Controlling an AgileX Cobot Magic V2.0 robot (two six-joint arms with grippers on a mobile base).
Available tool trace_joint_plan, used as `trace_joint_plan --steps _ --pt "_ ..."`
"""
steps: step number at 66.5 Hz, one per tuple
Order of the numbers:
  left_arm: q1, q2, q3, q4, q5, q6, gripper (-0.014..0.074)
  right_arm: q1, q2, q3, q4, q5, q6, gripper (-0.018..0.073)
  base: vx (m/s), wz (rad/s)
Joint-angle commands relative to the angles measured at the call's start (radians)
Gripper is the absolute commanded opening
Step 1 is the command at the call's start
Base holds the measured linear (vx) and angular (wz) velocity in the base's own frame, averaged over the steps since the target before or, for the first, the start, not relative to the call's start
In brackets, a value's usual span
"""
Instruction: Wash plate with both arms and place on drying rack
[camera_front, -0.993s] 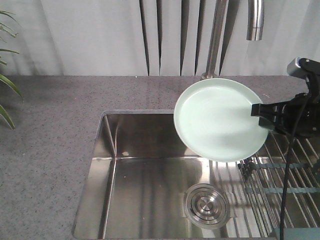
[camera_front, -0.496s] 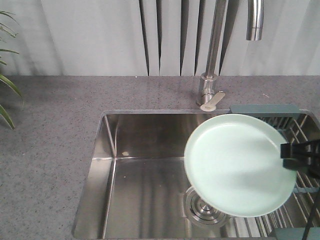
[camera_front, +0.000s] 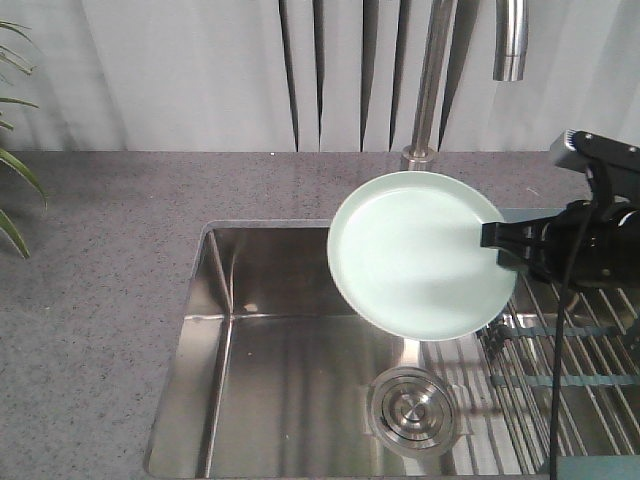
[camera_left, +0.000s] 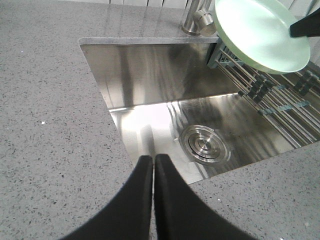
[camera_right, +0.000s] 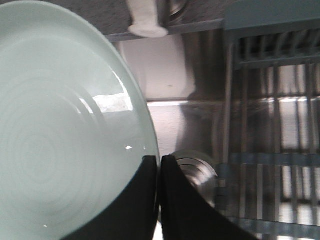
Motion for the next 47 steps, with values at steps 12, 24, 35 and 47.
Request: trace_joint_plan --steps 12,24,35,47 --pt "0.0 0.016 -0.025 -0.02 -0.059 -0.001 -0.0006 -0.246 -0.104 -0.043 -0.271 0.006 0.027 -0.0003 0.0 0.0" --pt "0.0 0.016 -0.025 -0.02 -0.059 -0.001 -0.0006 -0.31 -0.06 -0.043 -0.449 -0.006 0.028 -0.0003 0.0 0.0" --pt "0.0 0.016 -0.025 -0.02 -0.059 -0.001 -0.0006 -0.31 0.012 -0.043 -0.588 -0.017 0.053 -0.0003 0.0 0.0" --pt "0.0 0.016 -0.025 -0.02 -0.058 -0.001 -0.0006 -0.31 0.07 -0.043 -0.753 0.015 0.135 -0.0002 0.0 0.0"
